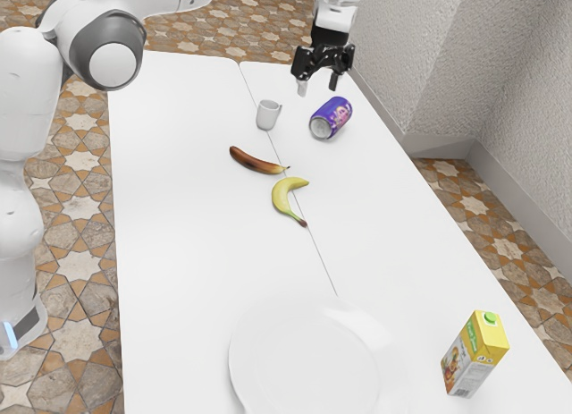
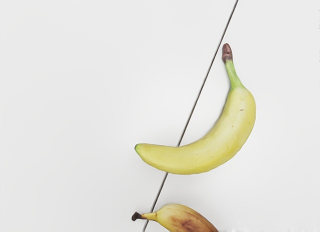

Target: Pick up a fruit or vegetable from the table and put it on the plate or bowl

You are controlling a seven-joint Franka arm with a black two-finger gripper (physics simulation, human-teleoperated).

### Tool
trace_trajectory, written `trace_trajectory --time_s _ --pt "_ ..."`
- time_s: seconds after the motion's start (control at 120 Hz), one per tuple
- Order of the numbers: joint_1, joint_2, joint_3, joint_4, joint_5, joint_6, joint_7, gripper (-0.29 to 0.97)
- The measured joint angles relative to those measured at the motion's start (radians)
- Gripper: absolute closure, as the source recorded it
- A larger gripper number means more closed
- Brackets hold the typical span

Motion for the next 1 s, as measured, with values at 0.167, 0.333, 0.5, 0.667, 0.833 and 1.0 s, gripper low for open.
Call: trace_trajectory --time_s 0.167,0.333,0.5,0.667,0.833,1.0 --pt "0.0 0.0 0.0 0.0 0.0 0.002 0.053 0.0" --pt "-0.005 -0.083 -0.004 0.105 0.008 -0.003 0.093 0.0" --pt "-0.018 -0.132 -0.059 0.161 0.013 -0.041 0.123 0.0" --pt "-0.111 -0.15 -0.086 -0.073 0.058 -0.035 0.144 0.0" --pt "-0.15 -0.191 -0.077 -0.258 0.102 0.041 0.151 0.0" --pt "-0.116 -0.122 -0.055 -0.272 0.115 0.091 0.163 0.0"
